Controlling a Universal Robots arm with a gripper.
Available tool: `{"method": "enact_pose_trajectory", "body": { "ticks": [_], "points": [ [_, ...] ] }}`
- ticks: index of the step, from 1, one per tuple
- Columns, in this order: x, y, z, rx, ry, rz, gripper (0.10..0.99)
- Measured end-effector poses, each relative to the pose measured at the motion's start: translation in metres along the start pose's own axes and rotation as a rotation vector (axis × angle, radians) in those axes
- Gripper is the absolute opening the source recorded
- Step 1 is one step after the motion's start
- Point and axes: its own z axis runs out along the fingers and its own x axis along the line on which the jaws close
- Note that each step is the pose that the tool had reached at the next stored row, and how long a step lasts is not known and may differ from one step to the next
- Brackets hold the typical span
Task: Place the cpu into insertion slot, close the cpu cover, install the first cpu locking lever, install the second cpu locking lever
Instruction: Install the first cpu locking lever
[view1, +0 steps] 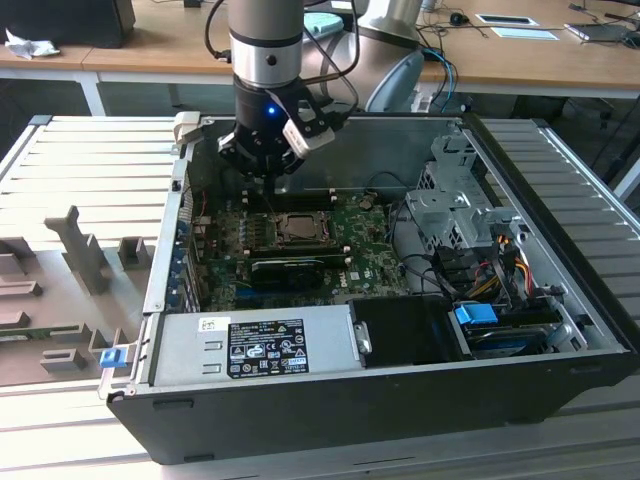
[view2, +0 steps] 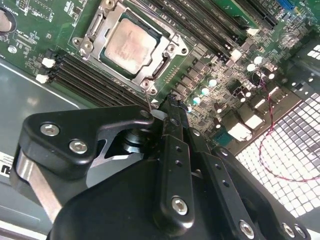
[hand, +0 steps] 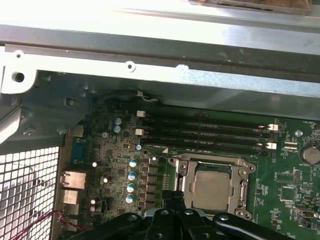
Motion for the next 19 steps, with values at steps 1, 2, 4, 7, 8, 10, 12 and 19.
{"method": "enact_pose_trajectory", "body": {
  "ticks": [1,2,4,7,8,10,12,19],
  "points": [
    [0.0015,0.0001,0.0004,0.000,-0.0001,0.000,0.106],
    [0.0034,0.0003,0.0010,0.000,-0.0001,0.000,0.106],
    [0.0087,0.0008,0.0019,0.000,-0.0001,0.000,0.106],
    [0.0165,0.0017,0.0036,0.000,-0.0003,0.000,0.106],
    [0.0191,0.0020,0.0043,0.000,-0.0002,0.000,0.106],
    [0.0226,0.0028,0.0061,0.000,-0.0003,0.000,0.106],
    [0.0236,0.0045,0.0074,0.000,-0.0001,0.000,0.106],
    [0.0235,0.0174,0.0118,0.000,-0.0001,0.000,0.106]
  ]
}}
